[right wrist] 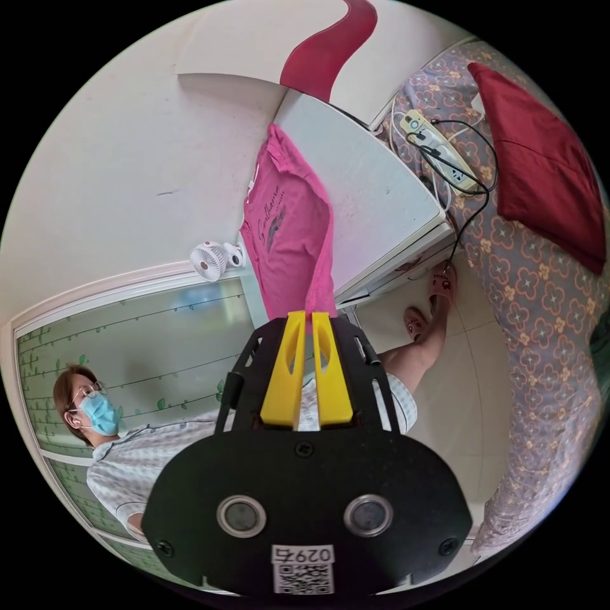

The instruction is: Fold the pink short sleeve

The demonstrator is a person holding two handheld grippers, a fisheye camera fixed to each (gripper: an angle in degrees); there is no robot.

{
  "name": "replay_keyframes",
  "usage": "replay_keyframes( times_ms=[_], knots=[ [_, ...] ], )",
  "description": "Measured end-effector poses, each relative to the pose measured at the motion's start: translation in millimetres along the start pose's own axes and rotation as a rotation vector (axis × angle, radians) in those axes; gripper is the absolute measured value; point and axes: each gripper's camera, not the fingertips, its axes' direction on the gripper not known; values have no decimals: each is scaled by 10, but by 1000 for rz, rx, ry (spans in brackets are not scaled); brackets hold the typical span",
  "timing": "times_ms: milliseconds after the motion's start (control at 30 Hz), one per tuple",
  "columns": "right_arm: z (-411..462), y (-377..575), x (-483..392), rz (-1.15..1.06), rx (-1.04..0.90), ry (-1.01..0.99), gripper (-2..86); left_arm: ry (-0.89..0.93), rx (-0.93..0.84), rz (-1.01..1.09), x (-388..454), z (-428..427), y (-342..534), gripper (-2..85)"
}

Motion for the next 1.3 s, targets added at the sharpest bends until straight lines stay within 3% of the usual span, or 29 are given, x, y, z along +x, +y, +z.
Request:
replay_keyframes(
  times_ms=[200,267,333,467,700,1000,1067,1200,1300],
  knots=[
    [-46,-6,178,23,46,-70,5,-159,-14,-32,44,-259,105,2],
    [-47,-11,227,30,55,-88,5,-175,-31,-46,-27,-232,61,48],
    [-48,-20,265,31,58,-92,5,-202,-31,-99,-153,-164,-16,175],
    [-67,-51,286,26,51,-70,5,-164,3,-77,-271,-82,-105,202],
    [-76,-215,346,19,38,-45,5,16,125,102,-276,-19,-141,170],
    [101,-552,482,6,-1,-31,5,-26,183,323,13,115,-251,173],
    [126,-618,524,3,0,-31,5,-15,185,343,46,146,-285,148],
    [147,-772,676,10,16,-31,5,87,170,356,88,151,-347,4],
    [153,-873,819,19,48,-61,4,131,55,263,159,137,-457,-7]
  ],
)
